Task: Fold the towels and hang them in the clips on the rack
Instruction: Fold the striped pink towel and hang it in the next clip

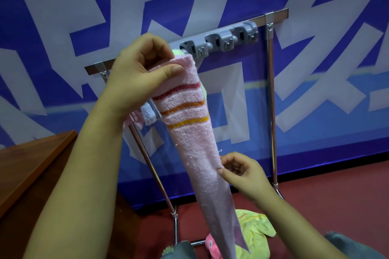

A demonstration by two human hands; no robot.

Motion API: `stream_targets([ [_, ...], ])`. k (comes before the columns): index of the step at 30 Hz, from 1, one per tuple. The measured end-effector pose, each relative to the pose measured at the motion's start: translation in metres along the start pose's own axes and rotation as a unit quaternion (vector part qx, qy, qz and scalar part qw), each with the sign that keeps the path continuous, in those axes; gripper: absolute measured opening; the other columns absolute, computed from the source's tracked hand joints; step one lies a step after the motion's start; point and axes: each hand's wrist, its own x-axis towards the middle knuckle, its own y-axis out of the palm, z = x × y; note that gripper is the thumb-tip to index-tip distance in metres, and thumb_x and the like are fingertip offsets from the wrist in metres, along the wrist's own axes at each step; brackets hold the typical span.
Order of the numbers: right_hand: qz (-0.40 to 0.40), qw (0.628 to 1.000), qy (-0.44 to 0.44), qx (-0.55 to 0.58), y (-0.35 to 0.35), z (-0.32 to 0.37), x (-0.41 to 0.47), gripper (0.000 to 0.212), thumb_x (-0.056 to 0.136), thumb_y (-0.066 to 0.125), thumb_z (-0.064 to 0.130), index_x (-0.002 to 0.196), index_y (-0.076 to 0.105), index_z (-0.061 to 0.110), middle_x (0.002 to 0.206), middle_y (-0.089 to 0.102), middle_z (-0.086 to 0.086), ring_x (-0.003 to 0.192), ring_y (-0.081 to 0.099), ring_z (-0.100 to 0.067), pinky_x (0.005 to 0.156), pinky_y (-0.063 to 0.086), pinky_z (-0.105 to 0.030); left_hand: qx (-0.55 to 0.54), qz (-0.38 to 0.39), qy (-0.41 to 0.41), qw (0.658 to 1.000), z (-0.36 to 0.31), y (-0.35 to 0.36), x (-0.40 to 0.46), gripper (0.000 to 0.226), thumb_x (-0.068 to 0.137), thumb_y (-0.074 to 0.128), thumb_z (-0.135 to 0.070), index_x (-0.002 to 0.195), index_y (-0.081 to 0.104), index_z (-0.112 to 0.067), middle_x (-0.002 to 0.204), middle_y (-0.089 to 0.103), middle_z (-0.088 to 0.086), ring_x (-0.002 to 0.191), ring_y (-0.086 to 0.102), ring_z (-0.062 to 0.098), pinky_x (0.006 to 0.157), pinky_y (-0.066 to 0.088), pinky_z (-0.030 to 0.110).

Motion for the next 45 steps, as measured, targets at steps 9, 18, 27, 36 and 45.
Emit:
stream_targets([
  [9, 0.071, 0.993, 0.032, 0.092, 0.002, -0.005, 0.005, 0.016, 0.07, 0.069, 0.008, 0.079, 0.055, 0.01, 0.072, 0.059, -0.002, 0.071, 0.053, -0.015, 0.067, 0.043, -0.023, 0.007, -0.01, -0.005, 1.0, -0.001, -0.005, 0.0, 0.021, 0.078, 0.072, -0.023, 0.084, 0.054, -0.031, 0.085, 0.059, -0.01, 0.083, 0.06, 0.011, 0.073, 0.055, 0.026],
  [18, 0.196, 0.974, 0.104, 0.053, -0.004, 0.01, 0.011, 0.058, 0.068, 0.069, 0.029, 0.116, 0.054, 0.002, 0.107, 0.065, -0.007, 0.097, 0.062, -0.015, 0.085, 0.051, -0.035, 0.048, -0.026, -0.007, 0.998, 0.0, -0.007, 0.01, 0.019, 0.081, 0.07, -0.019, 0.085, 0.053, -0.026, 0.083, 0.056, -0.014, 0.077, 0.056, 0.001, 0.068, 0.05, 0.012],
  [27, 0.2, 0.971, 0.074, 0.11, -0.02, 0.032, -0.003, 0.054, 0.077, 0.061, 0.007, 0.108, 0.064, 0.051, 0.114, 0.066, 0.02, 0.106, 0.059, 0.003, 0.086, 0.047, -0.016, 0.098, -0.068, -0.099, 0.988, 0.047, -0.002, 0.034, 0.017, 0.08, 0.069, -0.018, 0.087, 0.053, -0.019, 0.078, 0.053, -0.013, 0.071, 0.05, 0.001, 0.064, 0.044, 0.013],
  [36, 0.178, 0.953, 0.143, 0.201, -0.015, 0.05, 0.017, 0.039, 0.084, 0.052, -0.006, 0.078, 0.078, 0.022, 0.082, 0.075, 0.004, 0.077, 0.067, -0.006, 0.069, 0.054, -0.02, 0.072, 0.06, -0.251, 0.963, 0.097, 0.062, 0.004, 0.031, 0.081, 0.068, -0.014, 0.108, 0.053, -0.012, 0.092, 0.057, 0.004, 0.087, 0.056, 0.021, 0.088, 0.048, 0.034],
  [45, 0.125, 0.925, 0.134, 0.333, -0.021, 0.048, 0.027, 0.03, 0.072, 0.058, 0.005, 0.09, 0.077, 0.021, 0.094, 0.072, 0.004, 0.085, 0.067, -0.015, 0.074, 0.057, -0.028, -0.226, -0.024, -0.359, 0.905, 0.074, 0.09, -0.128, 0.03, 0.083, 0.051, -0.053, 0.101, 0.054, -0.03, 0.076, 0.066, -0.004, 0.069, 0.06, 0.004, 0.071, 0.046, 0.026],
])
